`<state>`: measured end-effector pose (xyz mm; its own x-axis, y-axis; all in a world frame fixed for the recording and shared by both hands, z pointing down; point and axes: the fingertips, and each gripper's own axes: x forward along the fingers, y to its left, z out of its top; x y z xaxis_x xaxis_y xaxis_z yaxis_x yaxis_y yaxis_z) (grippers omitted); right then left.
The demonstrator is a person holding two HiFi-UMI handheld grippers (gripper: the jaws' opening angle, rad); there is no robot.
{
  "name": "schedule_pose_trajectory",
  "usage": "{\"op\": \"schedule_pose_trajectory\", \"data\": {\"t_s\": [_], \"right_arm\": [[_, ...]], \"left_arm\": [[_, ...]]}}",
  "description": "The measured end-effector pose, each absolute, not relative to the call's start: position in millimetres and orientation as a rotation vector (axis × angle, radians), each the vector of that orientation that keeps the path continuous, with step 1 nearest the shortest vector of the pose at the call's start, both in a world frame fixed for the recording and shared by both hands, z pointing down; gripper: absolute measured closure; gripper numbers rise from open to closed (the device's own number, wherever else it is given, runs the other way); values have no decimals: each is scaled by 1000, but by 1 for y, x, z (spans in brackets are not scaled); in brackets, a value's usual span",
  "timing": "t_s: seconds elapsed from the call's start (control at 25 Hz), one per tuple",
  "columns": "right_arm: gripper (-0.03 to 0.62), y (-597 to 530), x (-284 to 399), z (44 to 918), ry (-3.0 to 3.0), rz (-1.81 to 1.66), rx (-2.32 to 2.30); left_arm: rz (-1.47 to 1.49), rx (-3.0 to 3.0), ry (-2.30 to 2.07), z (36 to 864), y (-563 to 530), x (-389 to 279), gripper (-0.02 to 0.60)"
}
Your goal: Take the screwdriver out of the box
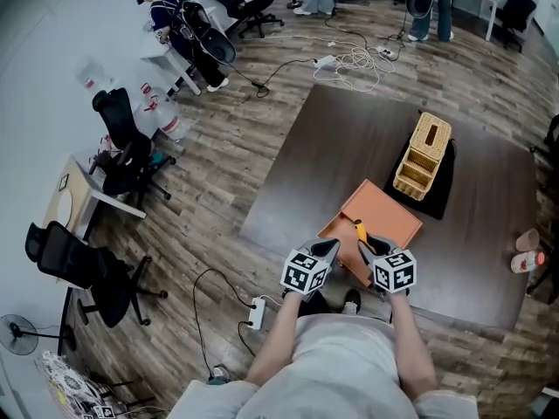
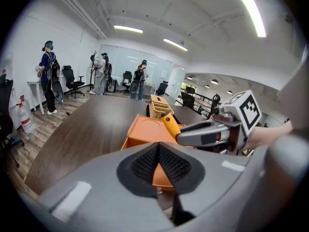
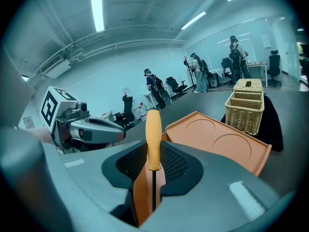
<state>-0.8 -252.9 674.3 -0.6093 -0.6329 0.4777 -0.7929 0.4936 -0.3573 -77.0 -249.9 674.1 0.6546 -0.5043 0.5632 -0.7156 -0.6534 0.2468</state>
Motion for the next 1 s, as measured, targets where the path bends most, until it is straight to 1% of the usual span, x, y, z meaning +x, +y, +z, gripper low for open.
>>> {"op": "schedule_pose_trajectory", "data": {"t_s": [1.0], "right_arm": [[507,-254,1,673,-2452,774,1230]], "left_arm": [[633,2418,-945,673,-247,-78,528]]}}
